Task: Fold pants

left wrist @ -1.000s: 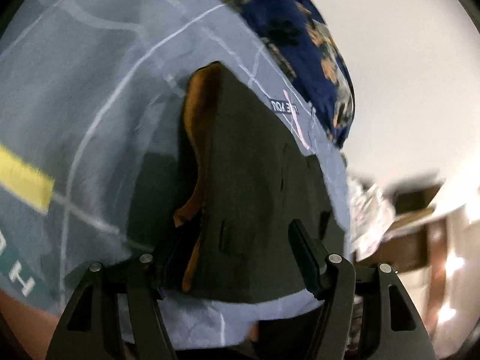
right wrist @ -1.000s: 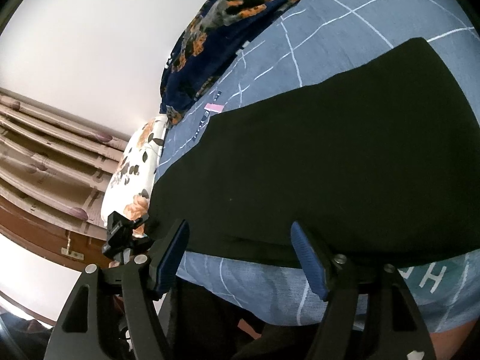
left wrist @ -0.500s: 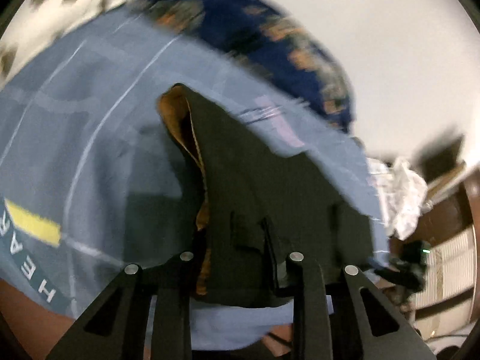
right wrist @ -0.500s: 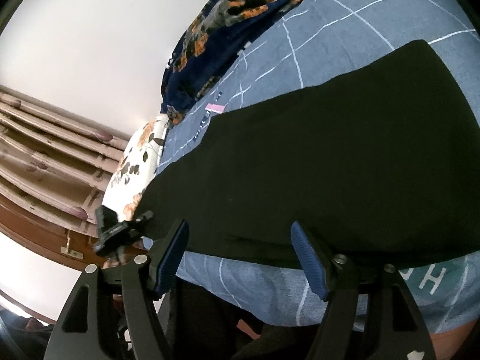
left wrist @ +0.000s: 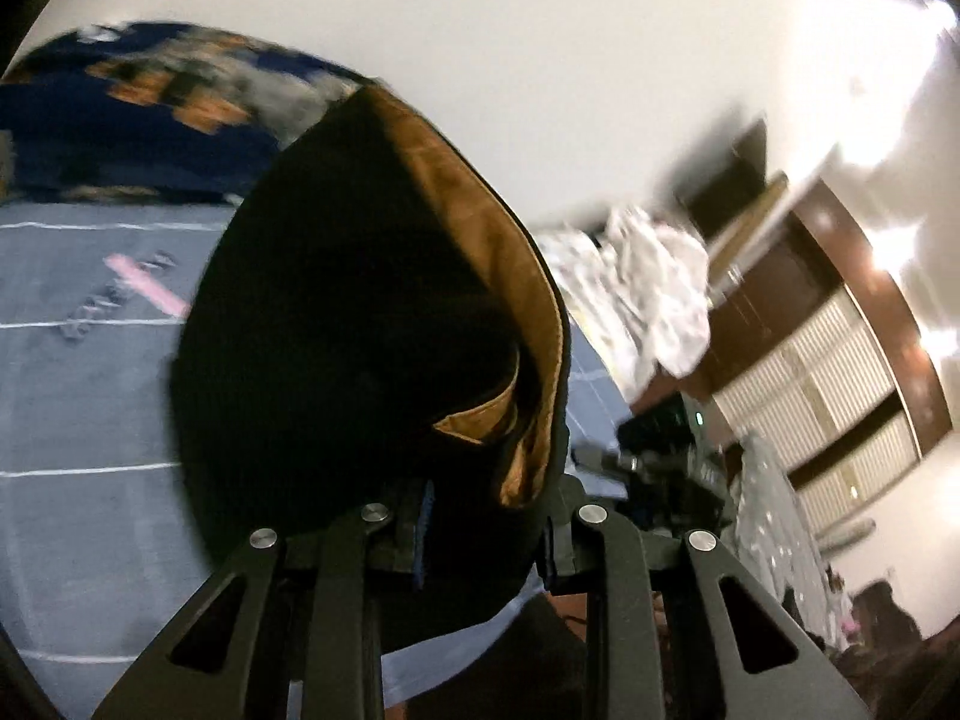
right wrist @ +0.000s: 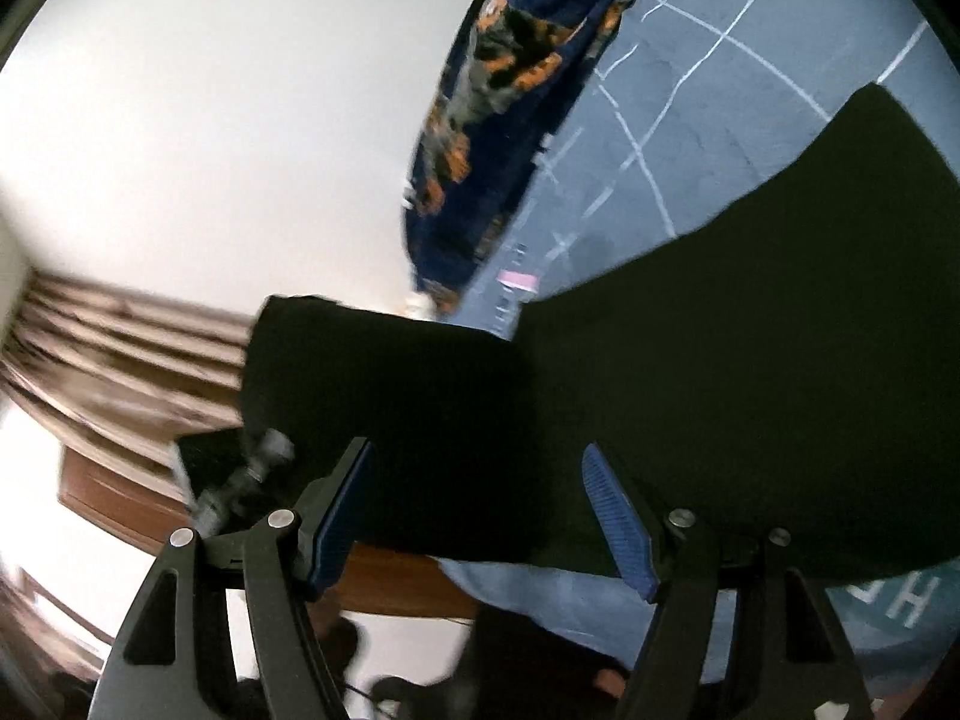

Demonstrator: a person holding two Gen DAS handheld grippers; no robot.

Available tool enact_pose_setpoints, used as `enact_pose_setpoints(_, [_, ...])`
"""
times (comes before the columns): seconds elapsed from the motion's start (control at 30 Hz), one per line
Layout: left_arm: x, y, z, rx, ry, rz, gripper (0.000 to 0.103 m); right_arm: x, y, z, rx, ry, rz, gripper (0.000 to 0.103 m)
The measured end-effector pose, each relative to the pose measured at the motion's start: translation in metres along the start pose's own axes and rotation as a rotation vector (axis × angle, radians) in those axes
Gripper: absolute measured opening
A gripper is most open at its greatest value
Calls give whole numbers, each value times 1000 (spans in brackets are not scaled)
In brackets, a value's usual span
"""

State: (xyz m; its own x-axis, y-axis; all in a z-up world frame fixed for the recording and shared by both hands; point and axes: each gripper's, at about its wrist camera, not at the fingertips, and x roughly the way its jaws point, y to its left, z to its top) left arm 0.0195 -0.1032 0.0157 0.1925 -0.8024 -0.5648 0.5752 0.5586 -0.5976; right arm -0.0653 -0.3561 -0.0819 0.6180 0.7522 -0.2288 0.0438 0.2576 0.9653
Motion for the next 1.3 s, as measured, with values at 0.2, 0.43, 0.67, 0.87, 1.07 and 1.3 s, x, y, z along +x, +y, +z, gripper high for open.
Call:
enact_pose_setpoints(0.2, [81,-32,-14,171,117,60,26,-4,-13,13,108,-22,115,73])
enact_pose_setpoints(0.43, [136,-61,-45,375,227,189,29,-9,-38,21,199,-32,111,77])
enact_pose_setpoints(0.67, [109,-72,-43,358,175,87,65,-8,-54,19,238,-8,44,77])
enact_pose_setpoints(0.87, [48,-28,-28,202,51,125,69,-2,-48,18,174,24,-91,67])
enact_pose_setpoints(1.07, [18,47,-44,-12,25,229,69,-4,-48,15,106,32,-229,16])
enact_pose_setpoints(1.3, [9,79,-57,-131,41,239,69,-48,-27,23,40,-51,-206,14])
